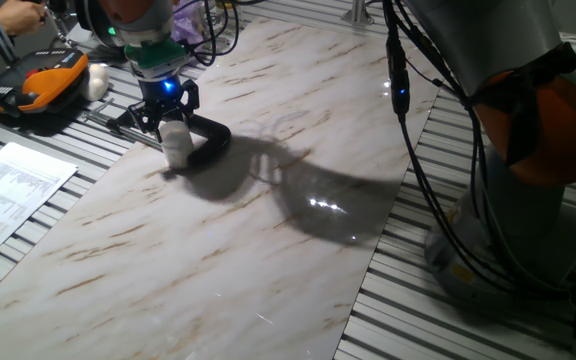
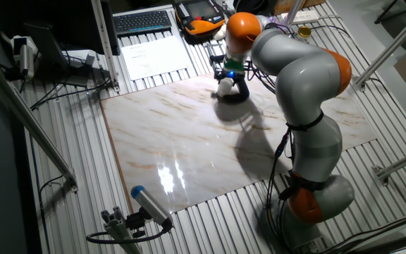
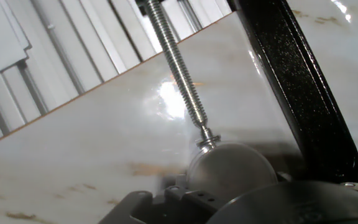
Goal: Unscrew the lid from the jar
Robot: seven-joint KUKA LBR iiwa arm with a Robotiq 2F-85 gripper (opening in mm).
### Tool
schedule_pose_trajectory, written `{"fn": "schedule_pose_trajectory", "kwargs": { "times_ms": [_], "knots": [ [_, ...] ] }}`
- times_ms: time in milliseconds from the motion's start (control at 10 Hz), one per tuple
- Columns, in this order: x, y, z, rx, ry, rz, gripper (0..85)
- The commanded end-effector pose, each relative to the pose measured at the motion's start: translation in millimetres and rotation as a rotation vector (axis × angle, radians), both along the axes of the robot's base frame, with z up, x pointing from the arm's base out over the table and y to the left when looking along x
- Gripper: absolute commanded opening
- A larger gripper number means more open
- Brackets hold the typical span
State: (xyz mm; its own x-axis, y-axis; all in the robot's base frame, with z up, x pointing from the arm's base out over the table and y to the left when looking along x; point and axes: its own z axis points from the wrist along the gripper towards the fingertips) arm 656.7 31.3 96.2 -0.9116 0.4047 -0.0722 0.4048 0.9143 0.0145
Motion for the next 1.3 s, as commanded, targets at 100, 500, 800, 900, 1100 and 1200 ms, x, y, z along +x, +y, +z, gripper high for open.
{"fn": "schedule_pose_trajectory", "kwargs": {
  "times_ms": [100, 500, 800, 900, 1100, 1200],
  "knots": [
    [0.1, 0.0, 0.3, -0.006, -0.008, 0.071, 34.0],
    [0.0, 0.3, -0.1, 0.001, -0.011, 0.192, 34.0],
    [0.1, 0.4, -0.7, 0.008, -0.032, 0.309, 34.0],
    [0.2, 0.5, -0.8, 0.008, -0.041, 0.342, 34.0],
    [0.3, 0.6, -0.4, 0.002, -0.054, 0.417, 34.0],
    [0.2, 0.6, -0.4, 0.004, -0.057, 0.441, 34.0]
  ]
}}
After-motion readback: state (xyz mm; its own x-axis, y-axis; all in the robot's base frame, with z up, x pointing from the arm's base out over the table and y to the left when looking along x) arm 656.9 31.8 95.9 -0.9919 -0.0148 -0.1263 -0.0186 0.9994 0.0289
